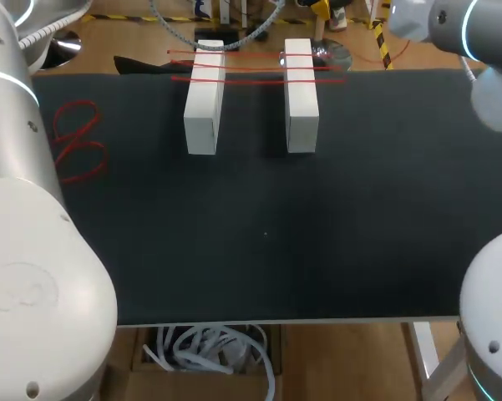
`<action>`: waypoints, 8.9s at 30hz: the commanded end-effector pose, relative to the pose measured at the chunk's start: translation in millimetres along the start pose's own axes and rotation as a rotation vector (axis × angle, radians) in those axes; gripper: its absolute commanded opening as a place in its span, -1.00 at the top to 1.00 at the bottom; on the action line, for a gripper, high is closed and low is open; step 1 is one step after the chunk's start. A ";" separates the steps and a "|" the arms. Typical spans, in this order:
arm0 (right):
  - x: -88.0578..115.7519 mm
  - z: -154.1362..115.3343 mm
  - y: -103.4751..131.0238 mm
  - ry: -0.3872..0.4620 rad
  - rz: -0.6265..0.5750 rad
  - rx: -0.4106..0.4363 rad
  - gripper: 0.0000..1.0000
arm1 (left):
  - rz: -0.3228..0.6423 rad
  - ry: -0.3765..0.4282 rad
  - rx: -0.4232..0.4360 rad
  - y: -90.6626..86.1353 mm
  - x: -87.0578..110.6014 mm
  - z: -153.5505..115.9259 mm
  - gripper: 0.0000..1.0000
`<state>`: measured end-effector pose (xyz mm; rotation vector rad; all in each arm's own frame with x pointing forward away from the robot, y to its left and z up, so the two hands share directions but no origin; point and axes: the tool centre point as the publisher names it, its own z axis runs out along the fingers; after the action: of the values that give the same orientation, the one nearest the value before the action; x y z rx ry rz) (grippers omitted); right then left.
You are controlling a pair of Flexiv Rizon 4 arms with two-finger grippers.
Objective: Grab the tape and strap the tape.
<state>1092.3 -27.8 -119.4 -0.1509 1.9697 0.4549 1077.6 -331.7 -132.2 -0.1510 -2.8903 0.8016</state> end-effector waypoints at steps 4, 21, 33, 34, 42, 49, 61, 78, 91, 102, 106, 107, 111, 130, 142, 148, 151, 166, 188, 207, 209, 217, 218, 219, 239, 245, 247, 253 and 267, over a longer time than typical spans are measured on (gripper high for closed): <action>4.1 1.4 4.6 -0.021 -0.020 0.123 1.00 | -0.001 0.003 -0.004 -0.6 -0.7 -0.8 1.00; 10.8 8.4 15.1 -0.100 -0.055 0.173 1.00 | -0.001 0.003 -0.004 -0.6 -0.7 -0.8 1.00; 15.1 8.1 20.9 -0.147 -0.015 0.215 1.00 | -0.001 0.003 -0.004 -0.6 -0.7 -0.8 1.00; 14.7 8.0 21.2 -0.150 -0.015 0.217 1.00 | -0.001 0.003 -0.004 -0.6 -0.7 -0.8 1.00; 9.3 5.1 18.3 -0.185 -0.013 0.282 1.00 | -0.001 0.003 -0.004 -0.6 -0.7 -0.8 1.00; 4.9 1.5 15.9 -0.189 -0.054 0.321 1.00 | -0.001 0.003 -0.004 -0.6 -0.7 -0.8 1.00; 5.0 4.3 26.1 -0.190 -0.079 0.334 1.00 | -0.001 0.003 -0.004 -0.6 -0.7 -0.8 1.00; 5.0 6.3 36.7 -0.168 -0.124 0.317 1.00 | -0.001 0.003 -0.004 -0.6 -0.7 -0.8 1.00; 5.7 8.2 36.3 -0.151 -0.120 0.293 1.00 | -0.001 0.003 -0.004 -0.6 -0.7 -0.8 1.00; 9.1 10.4 35.2 -0.137 -0.127 0.267 1.00 | -0.001 0.003 -0.004 -0.6 -0.7 -0.8 1.00; 8.5 11.7 33.3 -0.138 -0.128 0.265 1.00 | -0.001 0.003 -0.004 -0.6 -0.7 -0.8 1.00; 8.3 11.8 32.4 -0.139 -0.125 0.266 1.00 | -0.001 0.003 -0.004 -0.6 -0.7 -0.8 1.00; 6.1 10.0 30.5 -0.144 -0.126 0.269 1.00 | -0.001 0.003 -0.004 -0.6 -0.7 -0.8 1.00; 9.0 6.0 29.1 -0.145 -0.127 0.268 1.00 | -0.001 0.003 -0.004 -0.6 -0.7 -0.8 1.00; 10.6 10.5 30.1 -0.139 -0.126 0.273 1.00 | -0.001 0.003 -0.004 -0.6 -0.7 -0.8 1.00; 9.1 12.6 31.4 -0.135 -0.134 0.268 1.00 | -0.001 0.003 -0.004 -0.6 -0.7 -0.8 1.00; 8.9 13.1 31.6 -0.131 -0.138 0.264 1.00 | -0.001 0.003 -0.004 -0.6 -0.7 -0.8 1.00; 2.9 10.5 29.5 -0.130 -0.181 0.264 1.00 | -0.001 0.003 -0.004 -0.6 -0.7 -0.8 1.00; 5.0 5.7 31.1 -0.116 -0.207 0.269 1.00 | -0.001 0.003 -0.004 -0.6 -0.7 -0.8 1.00; 3.4 5.6 33.2 -0.116 -0.213 0.276 1.00 | -0.001 0.003 -0.004 -0.6 -0.7 -0.8 1.00; 3.4 5.4 32.8 -0.115 -0.213 0.278 1.00 | -0.001 0.003 -0.004 -0.6 -0.7 -0.8 1.00; 0.5 5.3 32.2 -0.116 -0.215 0.278 1.00 | -0.001 0.003 -0.004 -0.6 -0.7 -0.8 1.00; 0.5 5.7 32.0 -0.115 -0.216 0.278 1.00 | -0.001 0.003 -0.004 -0.6 -0.7 -0.8 1.00; 0.6 6.1 31.8 -0.114 -0.217 0.278 1.00 | -0.001 0.003 -0.004 -0.6 -0.7 -0.8 1.00; 4.4 11.4 32.4 -0.092 -0.231 0.269 1.00 | -0.001 0.003 -0.004 -0.6 -0.7 -0.8 1.00; 4.7 11.8 33.1 -0.088 -0.232 0.264 1.00 | -0.001 0.003 -0.004 -0.6 -0.7 -0.8 1.00; 4.8 11.9 33.2 -0.088 -0.231 0.263 1.00 | -0.001 0.003 -0.004 -0.6 -0.7 -0.8 1.00; 4.5 11.7 34.0 -0.090 -0.232 0.262 1.00 | -0.001 0.003 -0.004 -0.6 -0.7 -0.8 1.00; 4.9 13.0 40.2 -0.092 -0.234 0.249 1.00 | -0.001 0.003 -0.004 -0.6 -0.7 -0.8 1.00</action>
<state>1089.5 14.9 -121.7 -0.1904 1.8637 0.0622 1078.0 -331.6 -132.2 -0.1504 -2.8890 0.8009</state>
